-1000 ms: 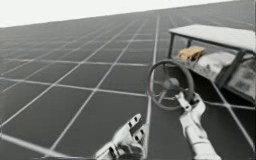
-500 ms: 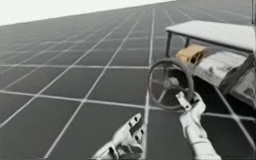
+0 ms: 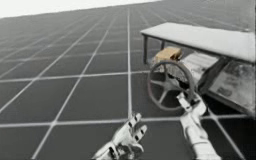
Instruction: Pick up and drop off the object
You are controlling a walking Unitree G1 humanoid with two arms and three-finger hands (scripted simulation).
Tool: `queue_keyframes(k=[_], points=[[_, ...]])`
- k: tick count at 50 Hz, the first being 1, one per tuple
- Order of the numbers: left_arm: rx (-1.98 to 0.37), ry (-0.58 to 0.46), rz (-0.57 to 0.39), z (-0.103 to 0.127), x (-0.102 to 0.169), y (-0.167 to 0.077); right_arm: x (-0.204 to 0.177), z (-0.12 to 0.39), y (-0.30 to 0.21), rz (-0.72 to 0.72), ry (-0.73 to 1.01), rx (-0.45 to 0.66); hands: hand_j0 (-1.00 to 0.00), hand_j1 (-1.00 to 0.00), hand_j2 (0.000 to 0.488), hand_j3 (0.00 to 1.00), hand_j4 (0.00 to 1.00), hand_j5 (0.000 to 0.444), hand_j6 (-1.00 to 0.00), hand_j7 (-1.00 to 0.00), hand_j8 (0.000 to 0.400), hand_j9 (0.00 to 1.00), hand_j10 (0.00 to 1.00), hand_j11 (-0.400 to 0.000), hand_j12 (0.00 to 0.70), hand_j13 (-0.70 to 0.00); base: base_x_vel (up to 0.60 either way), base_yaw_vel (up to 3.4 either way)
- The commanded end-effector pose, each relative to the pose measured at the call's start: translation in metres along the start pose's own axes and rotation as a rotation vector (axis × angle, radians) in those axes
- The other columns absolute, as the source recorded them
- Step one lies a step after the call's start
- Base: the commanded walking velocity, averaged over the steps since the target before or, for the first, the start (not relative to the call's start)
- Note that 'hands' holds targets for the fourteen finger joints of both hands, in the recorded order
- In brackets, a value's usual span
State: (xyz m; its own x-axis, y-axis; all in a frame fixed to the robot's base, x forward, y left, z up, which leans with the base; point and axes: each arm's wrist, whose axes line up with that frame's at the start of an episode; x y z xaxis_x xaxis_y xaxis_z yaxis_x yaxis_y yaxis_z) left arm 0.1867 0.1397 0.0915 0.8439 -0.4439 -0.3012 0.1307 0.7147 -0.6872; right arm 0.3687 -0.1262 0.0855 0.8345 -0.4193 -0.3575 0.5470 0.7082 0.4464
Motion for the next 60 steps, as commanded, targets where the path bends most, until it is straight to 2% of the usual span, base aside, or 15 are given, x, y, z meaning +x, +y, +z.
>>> queue_keyframes(k=[1,60], points=[[-0.013,-0.013,-0.002,-0.0003,-0.0028,0.003,-0.0044,0.0056,0.0128,0.04,-0.026,0.003,0.0,0.0,0.0,1.0,1.0,0.0,0.0,0.0,0.0,1.0,1.0,-0.4,0.0,-0.7,0.39,-0.41],[-0.013,-0.013,-0.002,-0.0003,-0.0028,0.003,-0.0044,0.0056,0.0128,0.04,-0.026,0.003,0.0,0.0,0.0,1.0,1.0,0.0,0.0,0.0,0.0,1.0,1.0,-0.4,0.0,-0.7,0.37,-0.28]])
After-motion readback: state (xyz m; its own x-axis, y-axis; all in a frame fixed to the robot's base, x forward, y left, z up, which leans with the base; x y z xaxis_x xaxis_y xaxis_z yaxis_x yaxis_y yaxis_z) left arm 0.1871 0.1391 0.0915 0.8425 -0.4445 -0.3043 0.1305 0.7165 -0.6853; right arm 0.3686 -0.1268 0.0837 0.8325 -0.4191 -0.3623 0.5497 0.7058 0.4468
